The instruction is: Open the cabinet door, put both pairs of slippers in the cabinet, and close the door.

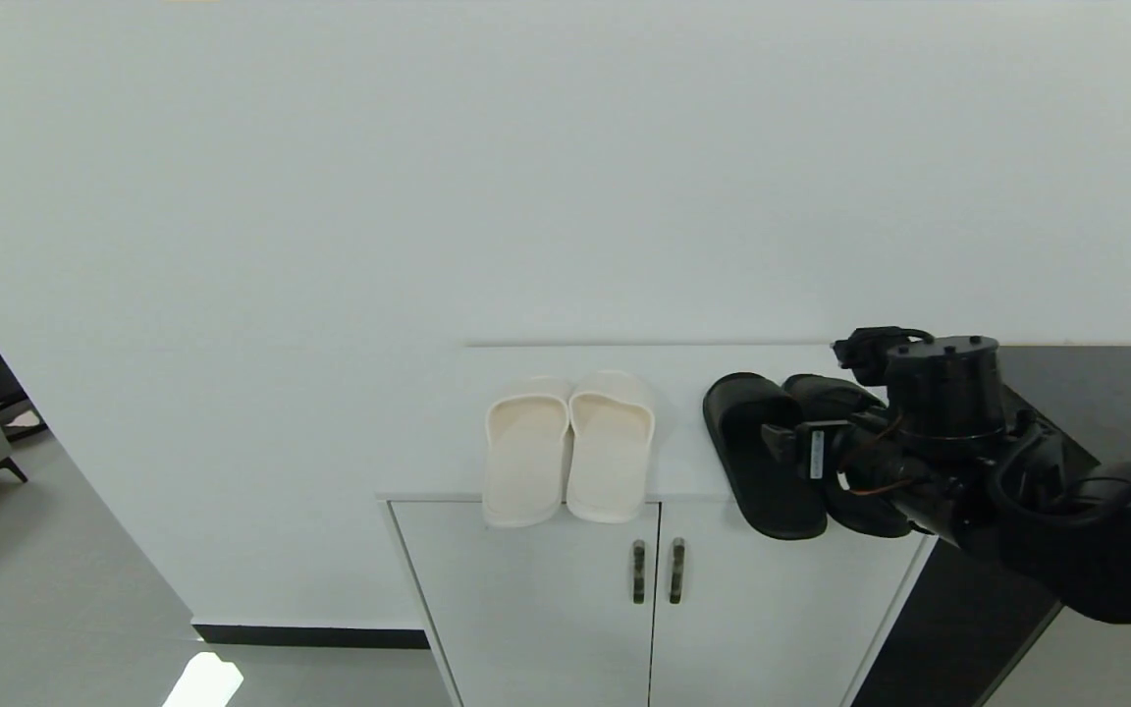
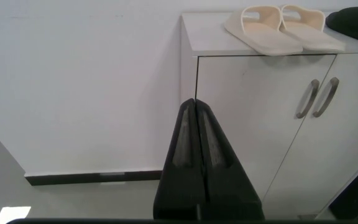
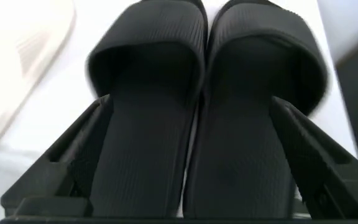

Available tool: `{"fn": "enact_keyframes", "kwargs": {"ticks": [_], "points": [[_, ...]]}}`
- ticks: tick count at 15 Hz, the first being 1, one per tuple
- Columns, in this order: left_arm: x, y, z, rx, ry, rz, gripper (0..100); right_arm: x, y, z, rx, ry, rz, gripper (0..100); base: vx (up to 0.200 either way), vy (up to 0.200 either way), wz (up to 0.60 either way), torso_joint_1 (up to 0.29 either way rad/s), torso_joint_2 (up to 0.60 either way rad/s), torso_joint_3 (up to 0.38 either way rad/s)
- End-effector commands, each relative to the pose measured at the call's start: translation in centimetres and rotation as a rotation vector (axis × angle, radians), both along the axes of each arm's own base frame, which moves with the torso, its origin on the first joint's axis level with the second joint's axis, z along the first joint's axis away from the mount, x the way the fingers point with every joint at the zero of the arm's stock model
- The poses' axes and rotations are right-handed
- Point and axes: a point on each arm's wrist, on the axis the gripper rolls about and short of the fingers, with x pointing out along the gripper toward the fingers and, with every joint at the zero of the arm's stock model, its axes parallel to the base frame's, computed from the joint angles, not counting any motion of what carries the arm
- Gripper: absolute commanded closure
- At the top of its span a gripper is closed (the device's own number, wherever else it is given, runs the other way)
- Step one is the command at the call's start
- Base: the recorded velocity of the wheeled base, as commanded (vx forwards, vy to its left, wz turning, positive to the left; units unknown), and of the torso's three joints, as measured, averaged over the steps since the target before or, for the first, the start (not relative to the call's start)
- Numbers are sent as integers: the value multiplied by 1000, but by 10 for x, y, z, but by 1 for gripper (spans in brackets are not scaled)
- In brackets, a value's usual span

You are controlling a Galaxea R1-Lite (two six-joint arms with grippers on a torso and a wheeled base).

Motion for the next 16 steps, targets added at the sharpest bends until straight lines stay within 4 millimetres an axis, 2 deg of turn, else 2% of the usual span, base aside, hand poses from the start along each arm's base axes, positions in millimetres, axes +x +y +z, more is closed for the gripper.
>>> {"fn": "enact_keyframes", "kwargs": {"ticks": [1,5,8,11,15,16], "points": [[0,0,0,0,0,0,100,18,7,-15,-19,27,-15,0,0,0,0,0,0,0],[0,0,0,-2,0,0,100,50,1,-27,-29,25,-99,0,0,0,0,0,0,0],[0,0,0,-2,0,0,100,71,3,-34,-11,-7,-118,0,0,0,0,0,0,0],[0,0,0,-2,0,0,100,82,8,-37,1,-28,-119,0,0,0,0,0,0,0],[0,0,0,-2,0,0,100,86,10,-37,6,-38,-121,0,0,0,0,0,0,0],[0,0,0,-2,0,0,100,86,10,-36,5,-41,-122,100,0,0,0,0,0,0]]}}
